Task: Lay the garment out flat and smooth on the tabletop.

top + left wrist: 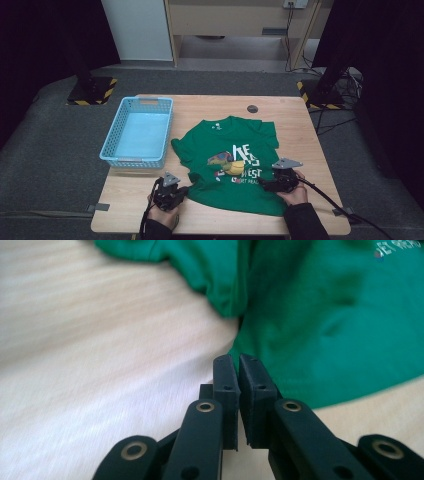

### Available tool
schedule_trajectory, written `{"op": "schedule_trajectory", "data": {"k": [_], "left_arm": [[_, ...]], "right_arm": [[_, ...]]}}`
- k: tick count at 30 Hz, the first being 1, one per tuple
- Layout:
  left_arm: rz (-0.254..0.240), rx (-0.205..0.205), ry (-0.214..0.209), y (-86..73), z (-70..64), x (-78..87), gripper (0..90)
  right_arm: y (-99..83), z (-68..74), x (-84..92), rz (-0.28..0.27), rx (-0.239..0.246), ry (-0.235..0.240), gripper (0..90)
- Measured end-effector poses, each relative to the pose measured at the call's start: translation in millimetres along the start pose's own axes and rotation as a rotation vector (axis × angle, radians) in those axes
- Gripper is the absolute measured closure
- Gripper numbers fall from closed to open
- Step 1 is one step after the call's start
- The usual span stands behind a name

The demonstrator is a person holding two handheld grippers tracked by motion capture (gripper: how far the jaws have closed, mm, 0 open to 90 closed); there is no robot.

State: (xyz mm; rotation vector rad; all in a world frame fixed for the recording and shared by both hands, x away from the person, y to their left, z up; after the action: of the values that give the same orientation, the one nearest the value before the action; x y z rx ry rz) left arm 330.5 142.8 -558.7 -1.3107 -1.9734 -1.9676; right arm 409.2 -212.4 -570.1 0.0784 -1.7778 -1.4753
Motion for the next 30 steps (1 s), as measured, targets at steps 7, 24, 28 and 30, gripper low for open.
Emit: {"op": "schedule_trajectory", "data": {"k": [7,24,28,30], "left_arm": [[0.015,0.027,-0.023,-16.0,0.0,22.8,84.8],[-0.118,0.001,-0.011,32.0,-4.6,40.2,56.0],[-0.16,-0.028,0.011,60.0,-2.2,30.2,45.9],[-0.173,-0.023,-0.002,70.5,0.1,19.5,43.8]], "right_arm": [[-1.3,2.5,1.8,0.002,-0.002,0.005,18.5],[-0.2,14.4,19.0,0.018,0.021,0.043,10.4],[0.0,21.4,20.3,0.028,0.031,0.058,7.4],[-1.6,24.3,20.3,0.036,0.04,0.057,6.6]]}}
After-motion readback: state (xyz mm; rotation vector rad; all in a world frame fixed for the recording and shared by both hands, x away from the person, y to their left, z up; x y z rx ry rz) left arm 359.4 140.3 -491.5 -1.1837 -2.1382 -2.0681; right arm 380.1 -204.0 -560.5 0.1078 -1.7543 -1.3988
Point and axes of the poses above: each handheld gripper's, and its own axes: x roughly backward along the jaws, y roughly out of its top, z roughly to its left, the point moved 5 cm from there along -x, roughly forward along the jaws, and after that the axes turned 10 degrees about -z, right-handed, at the moved point
